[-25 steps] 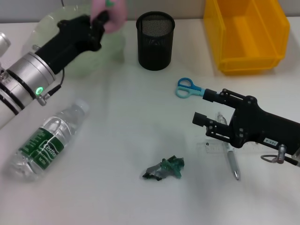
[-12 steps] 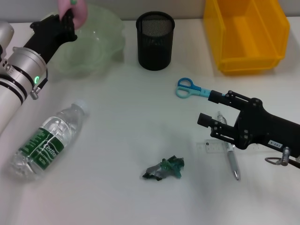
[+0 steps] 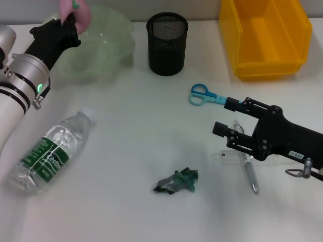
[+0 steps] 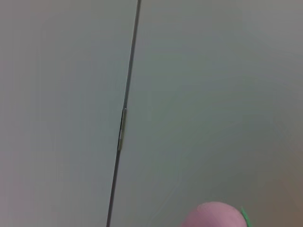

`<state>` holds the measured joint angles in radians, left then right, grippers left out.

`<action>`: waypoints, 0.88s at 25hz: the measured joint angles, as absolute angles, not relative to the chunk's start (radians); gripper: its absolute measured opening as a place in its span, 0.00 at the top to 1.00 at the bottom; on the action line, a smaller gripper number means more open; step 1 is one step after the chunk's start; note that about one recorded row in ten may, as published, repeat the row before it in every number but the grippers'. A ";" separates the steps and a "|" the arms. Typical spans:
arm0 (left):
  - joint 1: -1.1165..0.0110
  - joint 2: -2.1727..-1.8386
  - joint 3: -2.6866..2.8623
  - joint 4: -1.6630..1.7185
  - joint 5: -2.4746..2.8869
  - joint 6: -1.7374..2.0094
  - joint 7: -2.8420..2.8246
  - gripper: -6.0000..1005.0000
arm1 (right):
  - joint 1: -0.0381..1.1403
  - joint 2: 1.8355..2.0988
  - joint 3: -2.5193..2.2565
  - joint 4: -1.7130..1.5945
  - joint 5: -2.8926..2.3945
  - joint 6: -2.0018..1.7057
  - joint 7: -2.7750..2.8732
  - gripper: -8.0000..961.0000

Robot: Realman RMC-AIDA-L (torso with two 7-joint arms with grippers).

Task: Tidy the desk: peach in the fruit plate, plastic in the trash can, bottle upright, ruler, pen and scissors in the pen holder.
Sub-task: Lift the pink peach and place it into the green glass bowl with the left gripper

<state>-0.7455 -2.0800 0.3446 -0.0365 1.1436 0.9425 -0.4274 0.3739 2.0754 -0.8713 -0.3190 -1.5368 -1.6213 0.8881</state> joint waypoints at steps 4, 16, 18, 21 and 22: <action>-0.745 -2.080 0.344 -0.037 1.144 0.942 -0.431 0.94 | 0.374 2.075 -0.871 -0.319 -1.537 -1.621 0.888 0.28; -0.746 -2.080 0.344 -0.037 1.148 0.945 -0.433 0.93 | 0.381 2.075 -0.871 -0.319 -1.537 -1.600 0.888 0.28; -0.746 -2.080 0.344 -0.037 1.149 0.945 -0.432 0.93 | 0.381 2.075 -0.871 -0.319 -1.537 -1.599 0.888 0.28; -0.746 -2.080 0.344 -0.037 1.149 0.945 -0.432 0.93 | 0.381 2.075 -0.871 -0.320 -1.537 -1.598 0.888 0.28; -0.746 -2.080 0.344 -0.037 1.149 0.945 -0.432 0.93 | 0.382 2.075 -0.871 -0.320 -1.537 -1.598 0.888 0.28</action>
